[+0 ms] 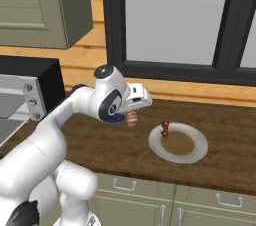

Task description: Pick up the kebab skewer and baguette bread, and place them inside the toaster oven. Close the toaster oven door and start by setting the timer.

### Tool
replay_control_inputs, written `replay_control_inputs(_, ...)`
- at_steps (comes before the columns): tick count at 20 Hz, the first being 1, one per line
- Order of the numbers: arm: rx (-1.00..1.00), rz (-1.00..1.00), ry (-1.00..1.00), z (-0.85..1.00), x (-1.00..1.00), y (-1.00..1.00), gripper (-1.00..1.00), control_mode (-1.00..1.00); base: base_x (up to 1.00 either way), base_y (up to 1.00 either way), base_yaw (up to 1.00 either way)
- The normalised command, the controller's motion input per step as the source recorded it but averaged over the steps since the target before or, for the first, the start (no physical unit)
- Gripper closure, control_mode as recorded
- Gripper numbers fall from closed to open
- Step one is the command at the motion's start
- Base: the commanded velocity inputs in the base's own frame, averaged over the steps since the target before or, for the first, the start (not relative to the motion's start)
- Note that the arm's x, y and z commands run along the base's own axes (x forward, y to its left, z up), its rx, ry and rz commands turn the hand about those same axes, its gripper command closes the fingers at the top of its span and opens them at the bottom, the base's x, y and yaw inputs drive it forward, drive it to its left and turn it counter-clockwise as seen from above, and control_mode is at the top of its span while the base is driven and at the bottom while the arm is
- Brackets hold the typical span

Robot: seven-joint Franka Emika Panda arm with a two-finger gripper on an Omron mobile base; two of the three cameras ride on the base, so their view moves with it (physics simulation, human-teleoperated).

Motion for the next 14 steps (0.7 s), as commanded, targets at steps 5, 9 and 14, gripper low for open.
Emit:
replay_control_inputs(5,0.00,0.00,0.01,0.56,-0.01,1.00,1.00,-1.00,0.00,0.00,0.00)
replay_control_inputs(9,0.00,0.01,0.02,0.24,0.00,1.00,1.00,-1.00,0.00,0.00,0.00)
replay_control_inputs(14,-0.03,0.08,0.01,0.03,0.00,1.00,1.00,-1.00,0.00,0.00,0.00)
